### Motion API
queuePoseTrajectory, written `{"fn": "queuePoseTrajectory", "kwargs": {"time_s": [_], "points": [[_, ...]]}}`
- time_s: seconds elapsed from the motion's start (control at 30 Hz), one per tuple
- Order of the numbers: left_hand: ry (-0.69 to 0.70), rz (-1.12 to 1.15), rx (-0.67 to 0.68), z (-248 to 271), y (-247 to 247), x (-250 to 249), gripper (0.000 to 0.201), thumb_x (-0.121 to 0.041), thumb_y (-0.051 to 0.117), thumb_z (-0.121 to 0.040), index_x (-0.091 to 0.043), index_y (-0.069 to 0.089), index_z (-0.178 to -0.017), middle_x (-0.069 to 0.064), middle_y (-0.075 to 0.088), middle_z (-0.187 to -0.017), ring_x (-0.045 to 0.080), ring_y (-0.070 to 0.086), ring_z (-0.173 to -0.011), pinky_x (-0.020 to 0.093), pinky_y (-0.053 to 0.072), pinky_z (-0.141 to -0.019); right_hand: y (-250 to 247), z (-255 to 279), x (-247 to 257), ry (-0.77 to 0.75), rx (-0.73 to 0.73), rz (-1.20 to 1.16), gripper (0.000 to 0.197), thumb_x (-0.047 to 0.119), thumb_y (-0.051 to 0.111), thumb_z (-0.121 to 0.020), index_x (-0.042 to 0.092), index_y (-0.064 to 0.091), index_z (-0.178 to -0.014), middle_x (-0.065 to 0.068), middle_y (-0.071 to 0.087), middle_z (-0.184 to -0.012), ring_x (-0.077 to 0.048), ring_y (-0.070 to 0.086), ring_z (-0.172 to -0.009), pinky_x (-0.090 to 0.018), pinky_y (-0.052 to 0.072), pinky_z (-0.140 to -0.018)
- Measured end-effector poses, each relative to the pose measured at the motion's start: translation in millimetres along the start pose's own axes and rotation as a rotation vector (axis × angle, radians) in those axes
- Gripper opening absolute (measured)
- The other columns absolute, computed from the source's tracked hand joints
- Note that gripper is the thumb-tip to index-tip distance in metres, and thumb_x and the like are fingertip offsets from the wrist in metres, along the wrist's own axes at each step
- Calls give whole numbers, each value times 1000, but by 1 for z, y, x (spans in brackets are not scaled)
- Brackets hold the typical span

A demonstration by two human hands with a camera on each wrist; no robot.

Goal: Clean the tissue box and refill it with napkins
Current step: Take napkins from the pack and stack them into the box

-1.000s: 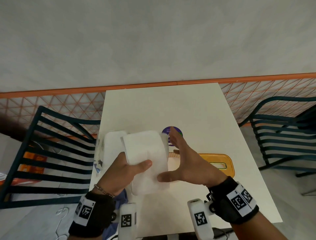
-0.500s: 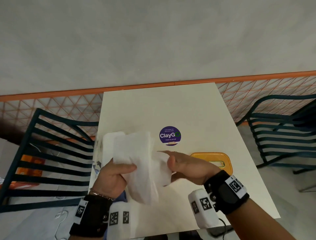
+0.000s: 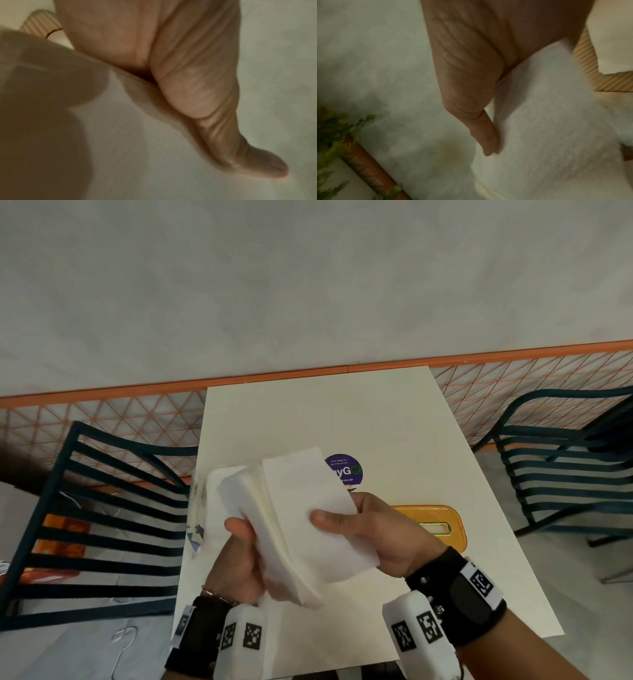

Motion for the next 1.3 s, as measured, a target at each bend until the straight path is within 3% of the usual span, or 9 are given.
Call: {"fn": "queuePoseTrajectory", "kwargs": {"time_s": [0.2, 0.37, 0.5, 0.57, 0.63, 0.8, 0.97, 1.1, 1.3], "points": [[-237, 55, -54, -3, 20, 31, 129, -70, 92, -4, -2, 59, -109, 8, 80, -83, 19, 79, -77, 31, 62, -62, 6, -14, -4, -53, 38, 91, 38, 9, 69, -94, -1, 63, -130, -29, 63, -133, -45, 62, -119, -63, 45, -106], [-273, -105, -100, -18, -9, 49, 102, -73, 62, -77, -4, 44, -150, 27, 57, -142, 47, 55, -131, 61, 46, -104, -3, -22, -10, -22, -11, 178, 50, 6, 81, -81, 4, 65, -128, -23, 70, -124, -46, 65, -117, -61, 51, -102], [-290, -372, -198, -26, -19, 52, 52, -44, 40, -107, 2, 62, -120, 15, 74, -92, 8, 77, -81, 34, 61, -78, -6, -23, -11, 10, -210, 317, 67, 15, 95, -65, 11, 63, -123, -15, 74, -111, -30, 74, -96, -51, 62, -80], [-310, -535, -184, -22, -18, 49, 39, -42, 62, -98, -3, 67, -100, 14, 71, -88, -2, 74, -73, 40, 57, -96, -10, -22, -8, 16, -372, 453, 78, 19, 98, -59, 21, 56, -124, -6, 68, -110, -16, 69, -84, -33, 60, -65], [-398, -416, -257, -23, -19, 52, 76, -65, 82, -69, -7, 71, -116, 23, 74, -110, 29, 75, -103, 59, 50, -104, -17, -19, -7, 18, -498, 621, 83, 27, 98, -58, 31, 50, -126, 6, 63, -110, -7, 63, -85, -24, 52, -67], [-366, -286, -242, -18, -25, 61, 77, -51, 90, -66, -10, 68, -127, 21, 71, -125, 40, 65, -119, 58, 50, -104, -35, -12, -9, 15, -279, 350, 29, 11, 66, -95, 8, 65, -124, -15, 75, -108, -36, 70, -88, -52, 60, -85], [-344, -587, -193, -24, -28, 53, 63, -43, 92, -68, -22, 69, -122, 4, 77, -115, 29, 71, -111, 57, 53, -101, -45, -5, -12, 165, -219, 6, 68, 65, 43, -98, 9, 70, -125, -20, 72, -111, -37, 67, -96, -45, 61, -79], [-307, -820, -106, -28, -27, 41, 70, -39, 95, -66, -35, 59, -126, -9, 75, -117, 14, 73, -106, 44, 61, -92, -50, -10, -21, 100, -302, 305, 38, 30, 83, -83, 7, 74, -112, -20, 77, -105, -41, 74, -97, -59, 59, -89], [-379, -445, -194, -21, -50, 27, 80, -26, 93, -65, -17, 59, -138, 13, 73, -125, 34, 70, -115, 53, 54, -100, -63, -14, -25, -7, -371, 54, 26, 14, 76, -89, 0, 71, -111, -21, 76, -109, -31, 74, -96, -39, 61, -80]]}}
Point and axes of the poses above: each hand's wrist, its own z-axis away from the middle knuckle, its own y-axis out of the palm, x = y × z, the point moved 2 cm from there along -z, towards the middle knuckle
